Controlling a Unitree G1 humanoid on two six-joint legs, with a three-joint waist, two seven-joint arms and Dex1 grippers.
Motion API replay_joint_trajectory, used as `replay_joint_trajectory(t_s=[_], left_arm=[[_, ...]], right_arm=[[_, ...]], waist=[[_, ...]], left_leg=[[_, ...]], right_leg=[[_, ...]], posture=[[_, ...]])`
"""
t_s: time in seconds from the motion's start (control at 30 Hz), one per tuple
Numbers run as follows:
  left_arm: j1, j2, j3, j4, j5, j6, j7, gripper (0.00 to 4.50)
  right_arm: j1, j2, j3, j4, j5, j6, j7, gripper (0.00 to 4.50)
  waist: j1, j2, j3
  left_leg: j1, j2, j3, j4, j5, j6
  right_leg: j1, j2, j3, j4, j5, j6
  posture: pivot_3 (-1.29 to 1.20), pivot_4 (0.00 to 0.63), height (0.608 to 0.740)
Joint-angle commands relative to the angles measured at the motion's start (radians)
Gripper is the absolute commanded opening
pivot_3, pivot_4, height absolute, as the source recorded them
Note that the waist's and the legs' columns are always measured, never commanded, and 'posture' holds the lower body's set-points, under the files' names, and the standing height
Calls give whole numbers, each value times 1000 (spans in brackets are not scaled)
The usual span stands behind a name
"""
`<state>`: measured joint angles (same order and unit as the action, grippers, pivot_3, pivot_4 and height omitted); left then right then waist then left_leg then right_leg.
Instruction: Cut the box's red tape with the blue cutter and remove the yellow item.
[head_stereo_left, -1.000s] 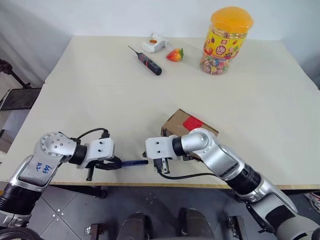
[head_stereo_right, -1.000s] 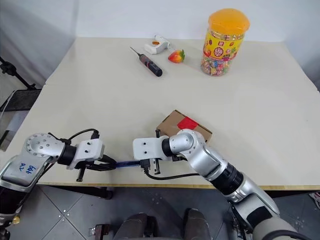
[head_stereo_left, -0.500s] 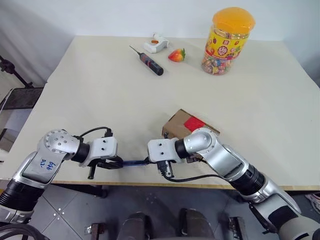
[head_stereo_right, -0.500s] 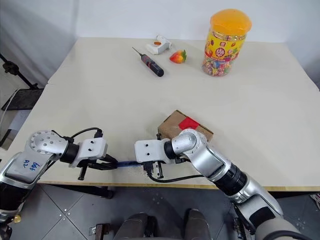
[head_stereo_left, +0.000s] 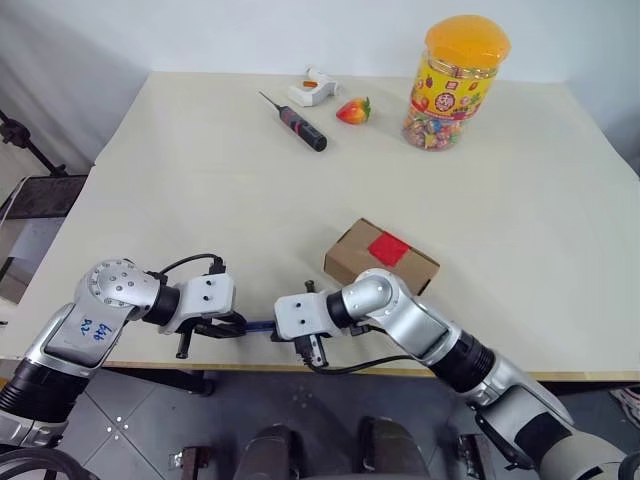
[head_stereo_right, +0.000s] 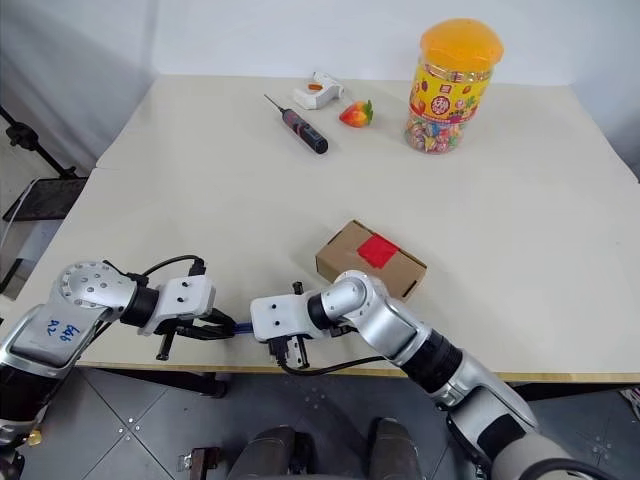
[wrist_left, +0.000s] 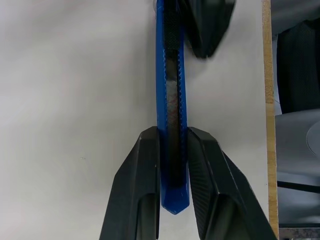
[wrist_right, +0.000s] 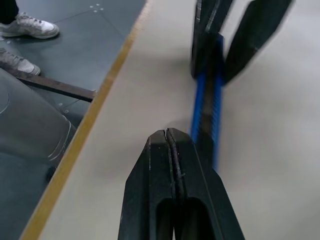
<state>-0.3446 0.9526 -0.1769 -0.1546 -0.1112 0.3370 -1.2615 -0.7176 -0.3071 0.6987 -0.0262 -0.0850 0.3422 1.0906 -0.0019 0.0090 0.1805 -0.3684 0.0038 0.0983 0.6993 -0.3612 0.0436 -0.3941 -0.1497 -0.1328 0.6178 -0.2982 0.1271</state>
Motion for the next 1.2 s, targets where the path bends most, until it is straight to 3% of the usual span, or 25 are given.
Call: replay_joint_trajectory(t_s=[0.03, 0.27, 0.67, 1.2], left_arm=[[37, -15, -64, 5, 32, 3, -2, 704], [46, -7, -68, 7, 35, -2, -8, 704], [41, -2, -81, 7, 46, -1, -18, 704], [29, -6, -82, 1, 52, 13, -25, 704]], right_arm=[[-23, 15, -22, 8, -20, -21, -22, 52], [-25, -40, -109, -145, 62, 60, 37, 52], [37, -116, -92, -121, -4, 21, 8, 52], [37, -14, -45, -26, -30, -28, -4, 52]], waist=[[0, 0, 0], [1, 0, 0], [0, 0, 0], [-2, 1, -1]], left_leg=[[0, 0, 0, 0, 0, 0], [-1, 0, -2, 0, 0, 0], [0, 0, -2, 0, 0, 0], [0, 0, -2, 0, 0, 0]], right_leg=[[0, 0, 0, 0, 0, 0], [0, 0, 0, 0, 0, 0], [0, 0, 0, 0, 0, 0], [0, 0, 0, 1, 0, 0]], posture=[[0, 150, 740], [0, 150, 740], [0, 150, 740], [0, 150, 740]])
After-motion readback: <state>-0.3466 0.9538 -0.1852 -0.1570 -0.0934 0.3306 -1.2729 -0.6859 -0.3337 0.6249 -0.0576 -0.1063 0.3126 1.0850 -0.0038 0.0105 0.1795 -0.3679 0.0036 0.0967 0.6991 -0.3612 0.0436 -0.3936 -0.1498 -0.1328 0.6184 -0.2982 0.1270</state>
